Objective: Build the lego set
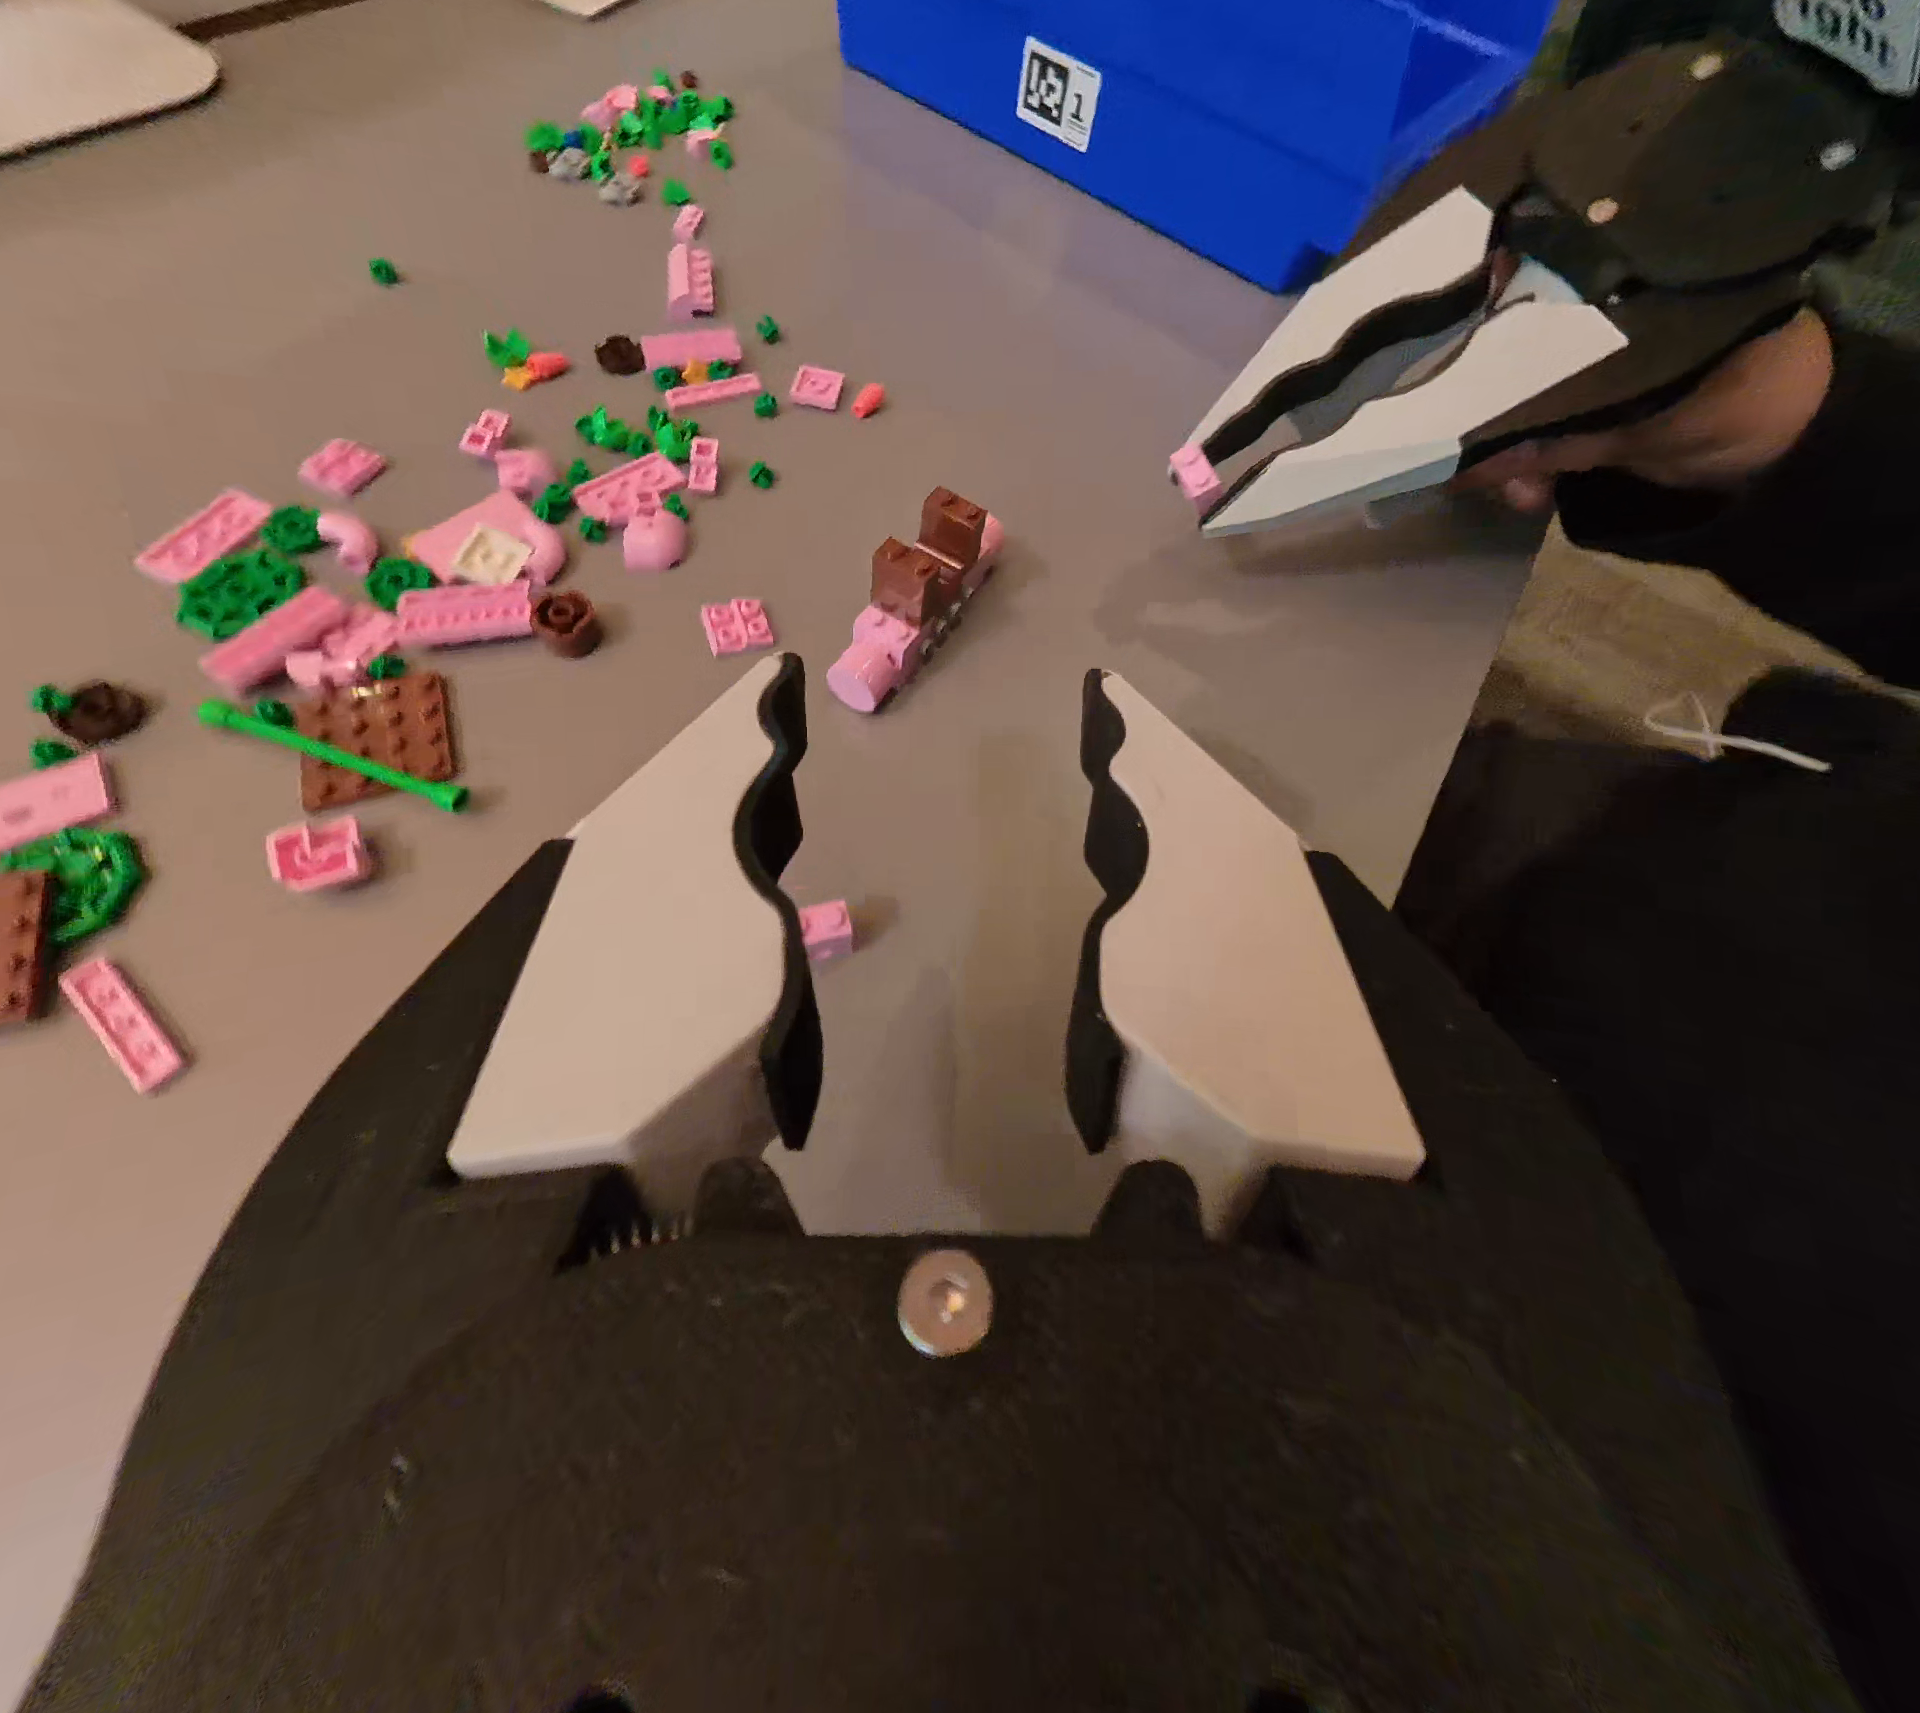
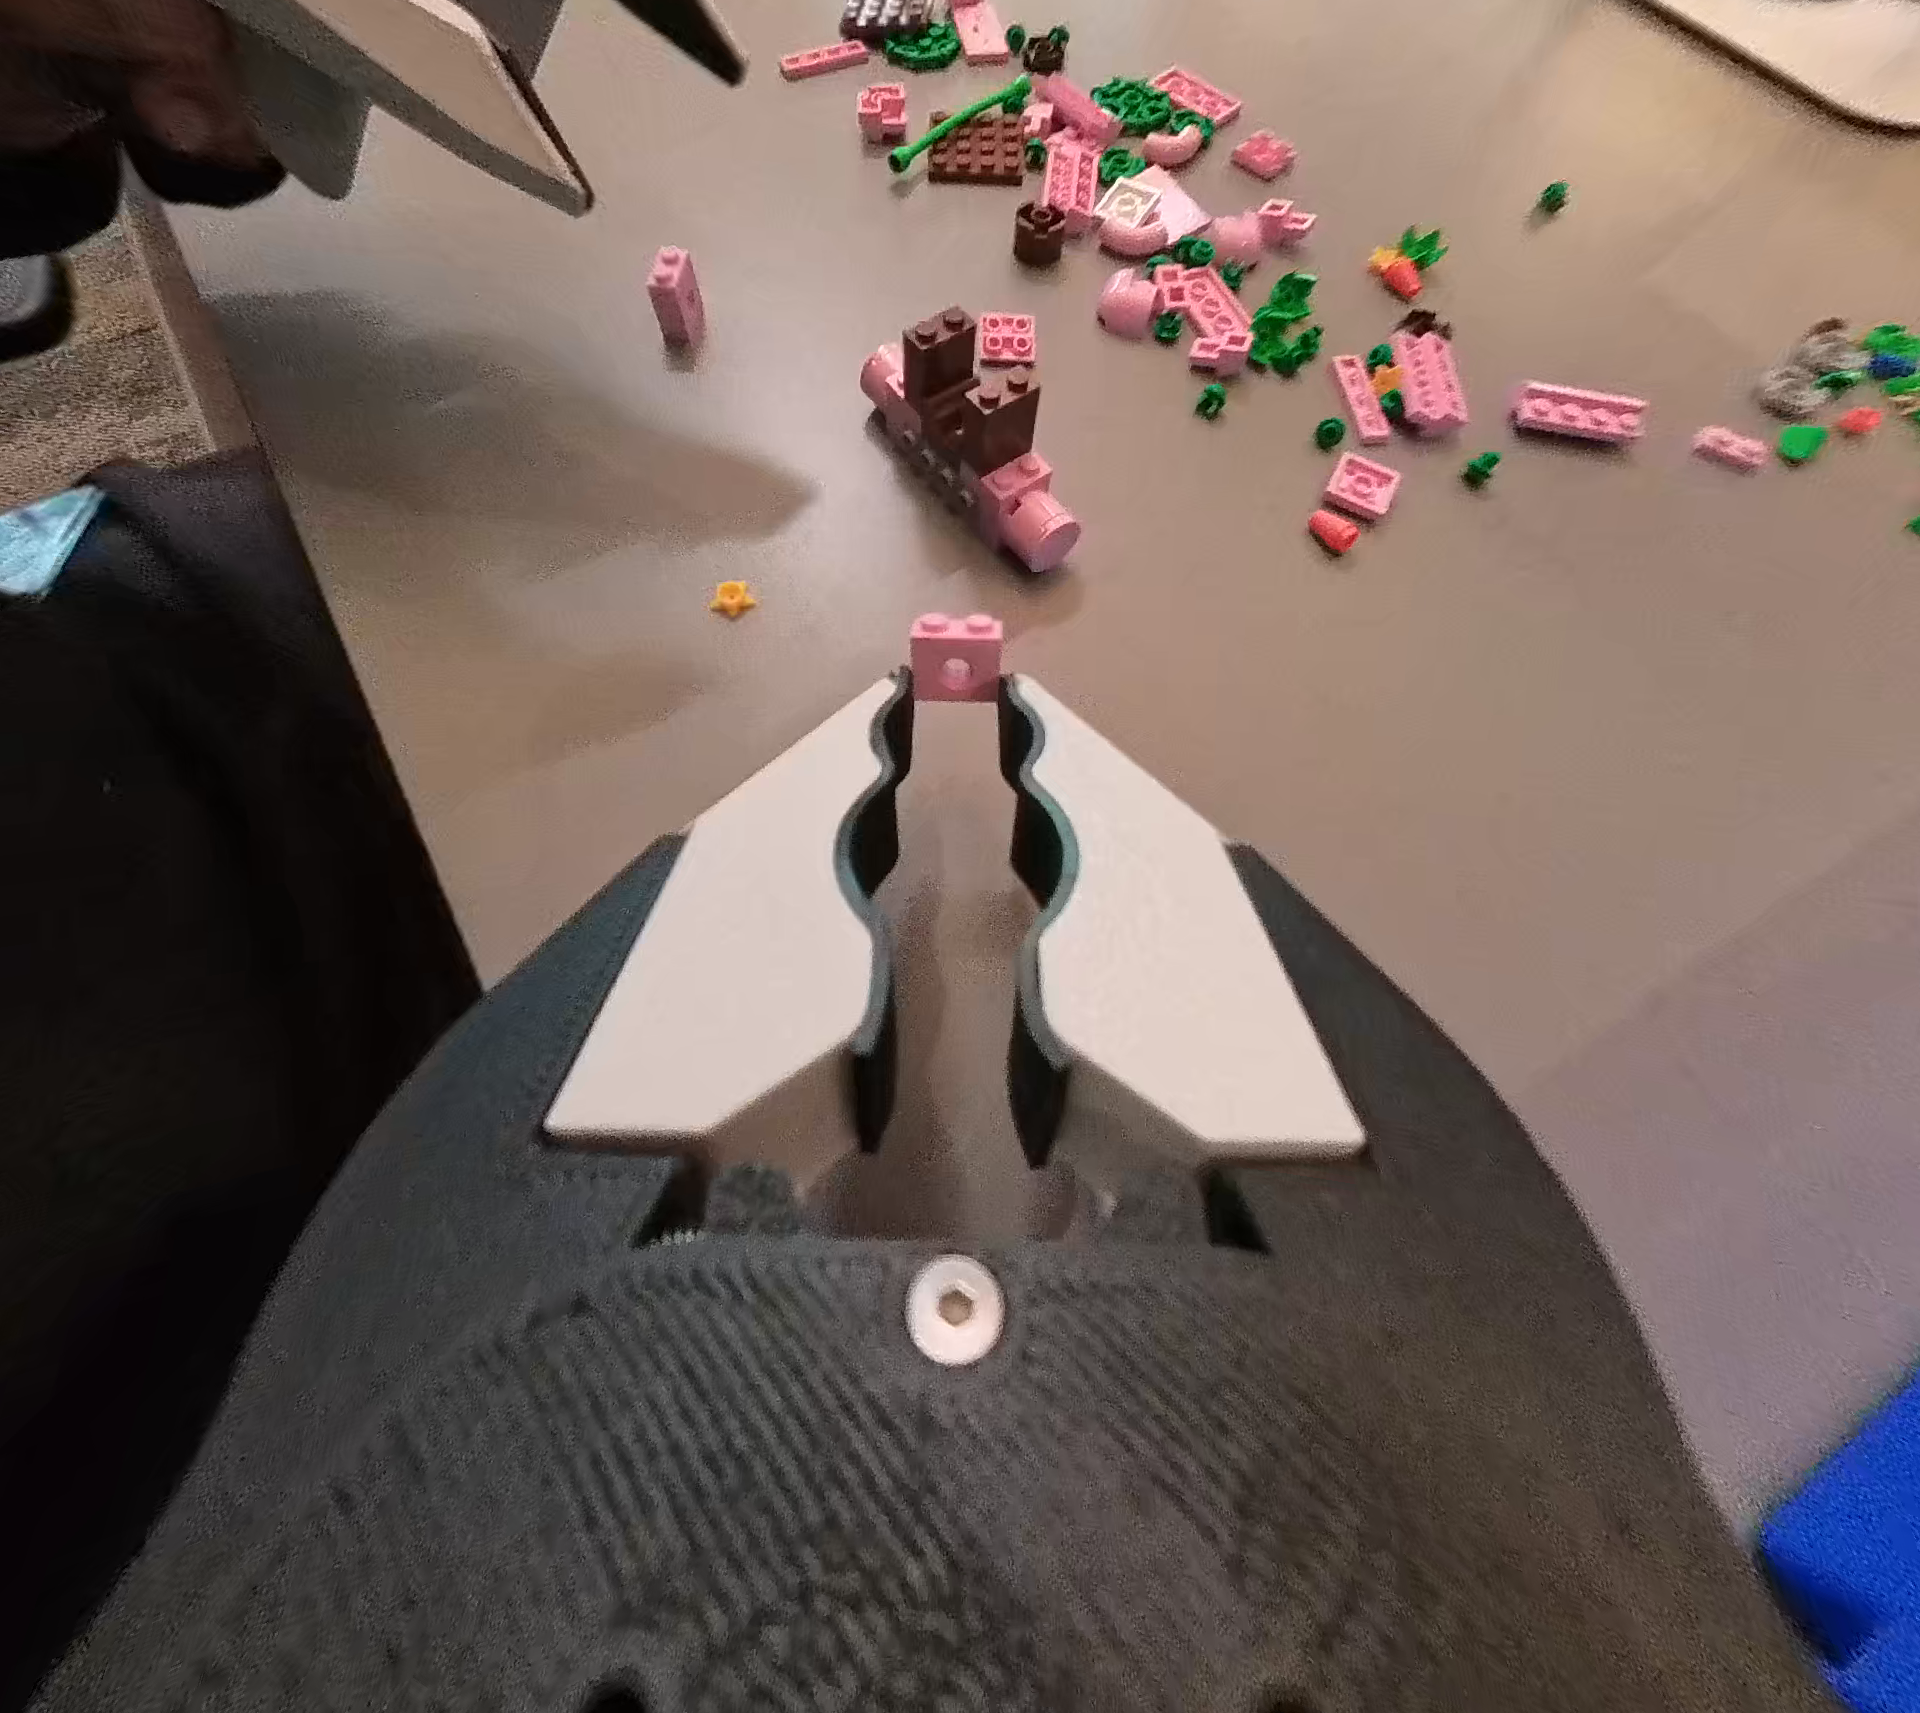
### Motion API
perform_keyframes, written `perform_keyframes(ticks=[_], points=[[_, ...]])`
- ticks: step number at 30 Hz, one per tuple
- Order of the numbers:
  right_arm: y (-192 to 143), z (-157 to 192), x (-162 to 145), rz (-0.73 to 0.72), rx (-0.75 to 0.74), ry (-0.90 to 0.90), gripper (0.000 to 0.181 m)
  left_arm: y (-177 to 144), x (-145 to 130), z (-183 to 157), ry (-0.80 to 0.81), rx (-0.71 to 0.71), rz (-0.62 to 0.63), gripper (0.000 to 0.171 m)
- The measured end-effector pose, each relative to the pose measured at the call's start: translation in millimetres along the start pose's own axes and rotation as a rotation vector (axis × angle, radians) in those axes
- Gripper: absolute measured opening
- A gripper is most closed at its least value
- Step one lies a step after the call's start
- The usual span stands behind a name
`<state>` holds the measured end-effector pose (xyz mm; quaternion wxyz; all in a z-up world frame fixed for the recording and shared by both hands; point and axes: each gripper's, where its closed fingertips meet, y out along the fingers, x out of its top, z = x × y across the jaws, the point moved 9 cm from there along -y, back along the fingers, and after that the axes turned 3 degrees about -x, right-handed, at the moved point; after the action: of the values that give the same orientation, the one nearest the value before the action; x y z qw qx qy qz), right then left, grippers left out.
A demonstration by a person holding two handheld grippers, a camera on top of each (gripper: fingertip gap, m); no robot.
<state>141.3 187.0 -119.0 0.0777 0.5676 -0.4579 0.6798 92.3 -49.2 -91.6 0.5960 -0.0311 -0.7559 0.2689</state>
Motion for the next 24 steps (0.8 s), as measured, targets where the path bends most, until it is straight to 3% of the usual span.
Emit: perform_keyframes(ticks=[3, 6, 11, 18, 24], points=[[9.8, -2.6, -4.6, 0.040, 0.032, 0.012, 0.015, 12.4, 3.7, -5.4, 0.100, -0.016, 0.039, 0.052], [14.6, -4.1, -5.7, 0.077, 0.019, 0.007, 0.015, 22.6, 1.1, -15.1, 0.135, -0.128, 0.090, 0.018], [19.1, -1.5, -7.3, 0.120, 0.021, -0.015, 0.014, 43.8, 3.2, -33.7, 0.112, -0.283, 0.120, 0.021], [15.8, 0.6, -12.8, 0.156, 0.025, 0.019, 0.015, 87.5, 1.2, -44.4, 0.166, -0.317, 0.271, 0.033], [9.6, 1.2, -16.5, 0.156, 0.027, 0.015, 0.015, 108.3, 6.3, -54.3, 0.159, -0.402, 0.304, 0.040]])
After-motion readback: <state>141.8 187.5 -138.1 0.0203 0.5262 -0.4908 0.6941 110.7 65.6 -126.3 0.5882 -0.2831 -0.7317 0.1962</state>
